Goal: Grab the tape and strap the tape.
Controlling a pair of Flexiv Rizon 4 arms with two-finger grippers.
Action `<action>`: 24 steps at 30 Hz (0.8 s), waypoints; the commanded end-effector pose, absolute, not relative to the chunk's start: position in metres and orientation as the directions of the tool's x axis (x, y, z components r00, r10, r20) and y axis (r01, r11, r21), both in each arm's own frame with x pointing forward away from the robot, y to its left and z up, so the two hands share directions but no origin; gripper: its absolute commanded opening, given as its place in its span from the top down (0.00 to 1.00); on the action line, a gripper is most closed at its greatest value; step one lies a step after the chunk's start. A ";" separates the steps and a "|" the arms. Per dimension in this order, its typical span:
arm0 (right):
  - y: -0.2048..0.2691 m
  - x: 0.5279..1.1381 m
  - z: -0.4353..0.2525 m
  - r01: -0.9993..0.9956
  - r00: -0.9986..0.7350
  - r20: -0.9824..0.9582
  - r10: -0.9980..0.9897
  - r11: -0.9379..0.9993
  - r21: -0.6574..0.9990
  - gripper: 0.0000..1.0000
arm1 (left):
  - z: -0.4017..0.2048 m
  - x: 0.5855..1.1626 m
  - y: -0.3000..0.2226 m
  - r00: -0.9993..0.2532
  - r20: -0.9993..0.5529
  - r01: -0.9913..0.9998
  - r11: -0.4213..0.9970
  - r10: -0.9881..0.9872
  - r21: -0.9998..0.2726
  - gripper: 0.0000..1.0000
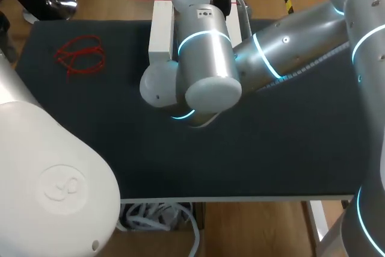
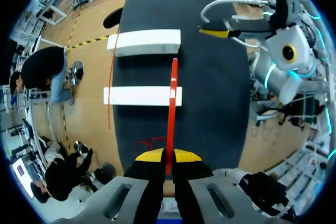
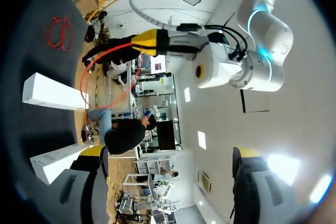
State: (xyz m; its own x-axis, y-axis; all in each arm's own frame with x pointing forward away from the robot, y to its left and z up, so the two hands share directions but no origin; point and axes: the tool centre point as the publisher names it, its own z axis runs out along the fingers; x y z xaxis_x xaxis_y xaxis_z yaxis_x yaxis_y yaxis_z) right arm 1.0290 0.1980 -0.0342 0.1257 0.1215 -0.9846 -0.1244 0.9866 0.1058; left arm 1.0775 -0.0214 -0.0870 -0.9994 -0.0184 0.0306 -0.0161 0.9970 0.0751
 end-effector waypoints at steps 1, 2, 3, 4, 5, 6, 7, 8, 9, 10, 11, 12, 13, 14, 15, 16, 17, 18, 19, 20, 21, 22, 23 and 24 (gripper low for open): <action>0.197 1.028 -0.032 -0.125 0.121 -0.986 0.119 0.987 0.104 0.00 | -0.101 1.074 -0.004 -0.999 0.022 -0.040 0.996 -0.042 0.084 1.00; 0.197 1.028 -0.032 -0.125 0.121 -0.986 0.119 0.987 0.104 0.00 | -0.104 1.073 0.001 -0.999 0.018 -0.044 0.994 -0.046 0.102 1.00; 0.197 1.028 -0.032 -0.125 0.121 -0.986 0.119 0.987 0.104 0.00 | -0.107 1.072 0.006 -0.998 0.023 -0.052 0.992 -0.055 0.114 1.00; 0.197 1.028 -0.032 -0.125 0.121 -0.986 0.119 0.987 0.104 0.00 | -0.109 1.071 0.010 -0.997 0.031 -0.062 0.991 -0.067 0.119 1.00; 0.197 1.028 -0.032 -0.125 0.121 -0.986 0.119 0.987 0.104 0.00 | -0.111 1.070 0.014 -0.996 0.037 -0.072 0.990 -0.077 0.122 1.00; 0.197 1.028 -0.032 -0.125 0.121 -0.986 0.119 0.987 0.104 0.00 | -0.113 1.070 0.018 -0.996 0.041 -0.078 0.988 -0.084 0.130 1.00; 0.197 1.028 -0.032 -0.125 0.121 -0.986 0.119 0.987 0.104 0.00 | -0.114 1.069 0.021 -0.995 0.045 -0.084 0.988 -0.090 0.132 1.00; 0.197 1.028 -0.032 -0.125 0.121 -0.986 0.119 0.987 0.104 0.00 | -0.115 1.068 0.024 -0.994 0.047 -0.087 0.987 -0.094 0.134 1.00; 0.197 1.028 -0.032 -0.125 0.121 -0.986 0.119 0.987 0.104 0.00 | -0.117 1.067 0.026 -0.993 0.053 -0.094 0.986 -0.102 0.140 1.00; 0.197 1.028 -0.032 -0.125 0.121 -0.986 0.119 0.987 0.104 0.00 | -0.118 1.066 0.028 -0.993 0.056 -0.096 0.985 -0.105 0.141 1.00; 0.197 1.028 -0.032 -0.125 0.121 -0.986 0.119 0.987 0.104 0.00 | -0.119 1.064 0.030 -0.992 0.061 -0.099 0.984 -0.109 0.147 1.00; 0.197 1.028 -0.032 -0.125 0.121 -0.986 0.119 0.987 0.104 0.00 | -0.121 1.063 0.033 -0.991 0.069 -0.104 0.983 -0.115 0.150 1.00; 0.197 1.028 -0.032 -0.125 0.121 -0.986 0.119 0.987 0.104 0.00 | -0.122 1.061 0.035 -0.990 0.073 -0.105 0.982 -0.118 0.156 1.00; 0.197 1.028 -0.032 -0.125 0.121 -0.986 0.119 0.987 0.104 0.00 | -0.124 1.060 0.037 -0.989 0.081 -0.109 0.980 -0.124 0.165 1.00; 0.197 1.028 -0.032 -0.125 0.121 -0.986 0.119 0.987 0.104 0.00 | -0.127 1.058 0.039 -0.988 0.088 -0.113 0.978 -0.130 0.172 1.00; 0.197 1.028 -0.032 -0.125 0.121 -0.986 0.119 0.987 0.104 0.00 | -0.128 1.057 0.041 -0.987 0.091 -0.116 0.978 -0.133 0.172 1.00; 0.197 1.028 -0.032 -0.125 0.121 -0.986 0.119 0.987 0.104 0.00 | -0.130 1.056 0.042 -0.986 0.094 -0.119 0.977 -0.137 0.175 1.00; 0.197 1.028 -0.032 -0.125 0.121 -0.986 0.119 0.987 0.104 0.00 | -0.130 1.056 0.044 -0.985 0.098 -0.122 0.976 -0.141 0.181 1.00; 0.197 1.028 -0.032 -0.125 0.121 -0.986 0.119 0.987 0.104 0.00 | -0.131 1.056 0.045 -0.985 0.100 -0.122 0.976 -0.142 0.182 1.00; 0.197 1.028 -0.032 -0.125 0.121 -0.986 0.119 0.987 0.104 0.00 | -0.132 1.056 0.046 -0.984 0.107 -0.122 0.974 -0.145 0.192 1.00; 0.197 1.028 -0.032 -0.125 0.121 -0.986 0.119 0.987 0.104 0.00 | -0.133 1.056 0.047 -0.984 0.107 -0.123 0.973 -0.146 0.194 1.00; 0.197 1.028 -0.032 -0.125 0.121 -0.986 0.119 0.987 0.104 0.00 | -0.134 1.056 0.048 -0.986 0.095 -0.115 0.975 -0.135 0.189 1.00; 0.197 1.028 -0.032 -0.125 0.121 -0.986 0.119 0.987 0.104 0.00 | -0.134 1.056 0.048 -0.986 0.095 -0.115 0.975 -0.135 0.189 1.00; 0.197 1.028 -0.032 -0.125 0.121 -0.986 0.119 0.987 0.104 0.00 | -0.134 1.056 0.048 -0.986 0.095 -0.115 0.975 -0.135 0.189 0.42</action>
State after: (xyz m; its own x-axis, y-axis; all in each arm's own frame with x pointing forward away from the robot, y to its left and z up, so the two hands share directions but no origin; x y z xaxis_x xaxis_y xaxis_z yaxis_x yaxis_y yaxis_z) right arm 1.0289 0.1981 -0.0341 0.1257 0.1215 -0.9846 -0.1245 0.9866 0.1059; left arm 1.0575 0.0472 -0.1327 -0.9862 -0.1349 0.0960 -0.1151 0.9753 0.1886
